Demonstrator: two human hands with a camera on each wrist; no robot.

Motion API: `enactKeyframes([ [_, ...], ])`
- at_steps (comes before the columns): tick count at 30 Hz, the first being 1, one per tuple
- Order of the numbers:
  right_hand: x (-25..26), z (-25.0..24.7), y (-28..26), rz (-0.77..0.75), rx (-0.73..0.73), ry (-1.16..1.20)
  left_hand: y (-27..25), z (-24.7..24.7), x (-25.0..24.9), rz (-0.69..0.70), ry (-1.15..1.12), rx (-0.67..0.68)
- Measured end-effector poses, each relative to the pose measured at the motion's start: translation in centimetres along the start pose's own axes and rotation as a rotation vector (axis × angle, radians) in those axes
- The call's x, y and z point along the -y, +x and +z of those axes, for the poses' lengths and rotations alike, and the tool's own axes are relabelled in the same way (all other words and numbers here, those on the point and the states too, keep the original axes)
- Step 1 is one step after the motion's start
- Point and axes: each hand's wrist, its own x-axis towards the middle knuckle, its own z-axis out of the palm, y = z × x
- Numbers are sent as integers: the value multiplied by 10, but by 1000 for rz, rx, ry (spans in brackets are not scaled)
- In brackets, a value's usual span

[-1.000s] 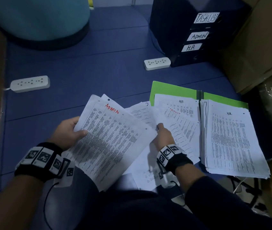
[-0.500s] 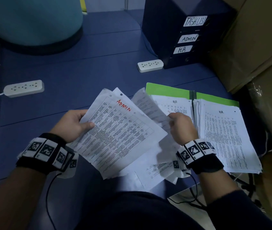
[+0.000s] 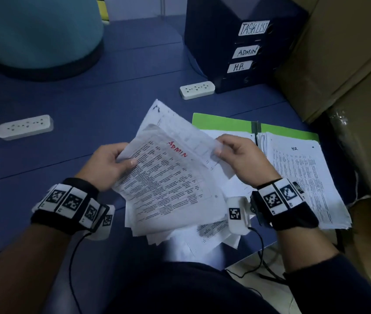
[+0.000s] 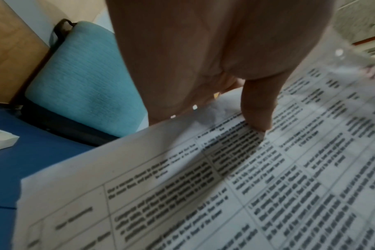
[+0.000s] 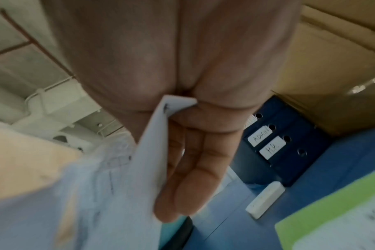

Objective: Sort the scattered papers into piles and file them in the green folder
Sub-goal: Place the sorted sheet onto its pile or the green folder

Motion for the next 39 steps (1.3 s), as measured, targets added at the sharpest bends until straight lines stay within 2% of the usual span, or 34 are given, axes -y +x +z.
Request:
enactKeyframes([
  [2,-20,6,7,112,-162,191,-3,-1,5,0,17,-63],
  [3,-32,10,10,200,-231,214,-5,-3,9,-5,15,-91],
  [4,-53,16,15,294,-255,119,-8,-4,13,-20,6,-116],
  [7,-107,47,15,625,-66,-406,-19,-11,26,-94,-13,-165],
  [9,-128,73,9,732,-46,-643,-26,-13,32,-129,-11,-168],
  [11,-132,93,0,702,-103,-756,-30,-13,35,-147,-26,-165],
  [15,-125,105,-1,585,-125,-779,-33,-13,39,-137,8,-158],
  [19,-119,94,-1,462,9,-729,-33,-16,41,-142,11,-148],
  [23,-106,88,-1,447,-53,-580,-34,-16,40,-142,-14,-144],
  [25,-99,84,0,400,-66,-607,-36,-18,39,-143,-29,-132],
  [28,-85,70,1,222,-135,-614,-38,-22,38,-145,-33,-137],
  [33,-52,31,4,100,-155,-348,-41,-32,31,-121,-69,-118],
  [39,1,-8,5,-91,-194,-308,-47,-34,1,24,-140,-84],
])
